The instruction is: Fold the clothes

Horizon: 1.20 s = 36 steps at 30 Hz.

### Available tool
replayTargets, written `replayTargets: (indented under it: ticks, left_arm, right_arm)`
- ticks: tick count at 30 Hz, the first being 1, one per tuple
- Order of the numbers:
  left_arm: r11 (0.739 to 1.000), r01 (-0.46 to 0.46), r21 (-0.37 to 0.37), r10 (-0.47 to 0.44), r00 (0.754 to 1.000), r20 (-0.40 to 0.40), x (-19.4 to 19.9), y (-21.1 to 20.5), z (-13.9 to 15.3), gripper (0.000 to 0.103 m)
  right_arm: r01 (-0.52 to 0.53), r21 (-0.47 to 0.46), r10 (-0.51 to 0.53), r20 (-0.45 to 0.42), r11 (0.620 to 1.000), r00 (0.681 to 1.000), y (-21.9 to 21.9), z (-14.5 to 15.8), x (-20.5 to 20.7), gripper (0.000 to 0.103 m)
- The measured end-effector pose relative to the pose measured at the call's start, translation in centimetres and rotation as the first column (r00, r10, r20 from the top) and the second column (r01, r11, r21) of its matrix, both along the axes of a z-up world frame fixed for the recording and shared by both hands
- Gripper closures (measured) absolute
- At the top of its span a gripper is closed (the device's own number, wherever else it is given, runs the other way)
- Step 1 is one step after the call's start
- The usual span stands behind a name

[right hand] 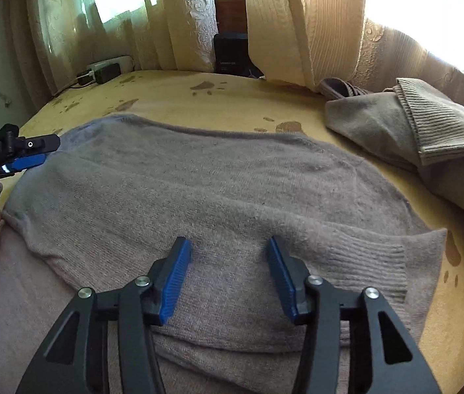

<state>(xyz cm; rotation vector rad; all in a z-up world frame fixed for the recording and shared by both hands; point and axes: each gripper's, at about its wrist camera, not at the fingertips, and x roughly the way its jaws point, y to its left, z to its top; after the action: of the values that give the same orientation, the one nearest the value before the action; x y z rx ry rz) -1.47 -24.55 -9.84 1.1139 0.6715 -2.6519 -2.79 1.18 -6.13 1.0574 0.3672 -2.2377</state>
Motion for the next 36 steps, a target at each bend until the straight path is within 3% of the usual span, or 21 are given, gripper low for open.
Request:
replayTargets:
  ticks: [3,8,11,16,20,22,24,28,32,36]
  left_arm:
    - [1.0,0.006,-0.009,-0.005,1.0,0.006,-0.1,0.0,0.0,0.001]
    - [0.985,0.004,0.17,0.008,0.998,-0.069,1.8,-3.1,1.0,0.001]
    - [0.979,-0.066,0.193,0.087,0.991,-0.105,4.6,-5.1,3.4,0.001]
    - [0.992,0.019,0.125,-0.006,0.995,-0.1,6.7,-3.6,5.8,0.001]
    - [0.981,0.159,0.108,-0.157,0.987,-0.027,5.2,0.7,3.3,0.001]
    - [0.983,0.182,0.032,-0.183,0.982,0.035,4.4,3.0,1.8,0.001]
    - [0.981,0.181,-0.064,-0.175,0.98,0.097,3.9,4.3,0.5,0.001]
    - [0.963,0.174,-0.206,-0.148,0.979,0.138,3.9,5.2,-0.4,0.001]
    - [0.96,0.174,-0.221,-0.143,0.978,0.149,3.9,5.1,-0.5,0.001]
    - [0.96,0.172,-0.22,-0.141,0.979,0.15,3.8,5.0,-0.6,0.001]
  right_arm:
    - [0.002,0.009,-0.002,-0.008,1.0,1.0,0.0,0.0,0.2,0.046]
    - [0.011,0.016,-0.011,-0.008,1.0,1.0,0.1,-0.1,0.0,0.036]
    - [0.032,0.027,-0.032,-0.007,0.999,0.999,0.2,-0.2,-0.3,0.024]
    - [0.039,0.036,-0.039,-0.003,0.999,0.999,0.0,-0.3,-0.5,0.016]
    - [0.035,0.032,-0.035,0.007,0.999,0.999,0.0,-0.4,-0.6,0.013]
    - [0.029,0.028,-0.029,0.013,0.999,0.999,0.1,-0.3,-0.6,0.012]
    - [0.052,0.032,-0.053,0.027,0.998,0.998,0.6,0.2,0.0,0.012]
    - [0.045,0.062,-0.045,-0.001,0.997,0.999,1.8,0.3,2.2,0.011]
    - [0.047,0.026,-0.048,0.04,0.999,0.998,2.9,-0.4,1.6,0.001]
    - [0.051,0.044,-0.052,0.026,0.998,0.998,2.6,-0.5,1.7,0.001]
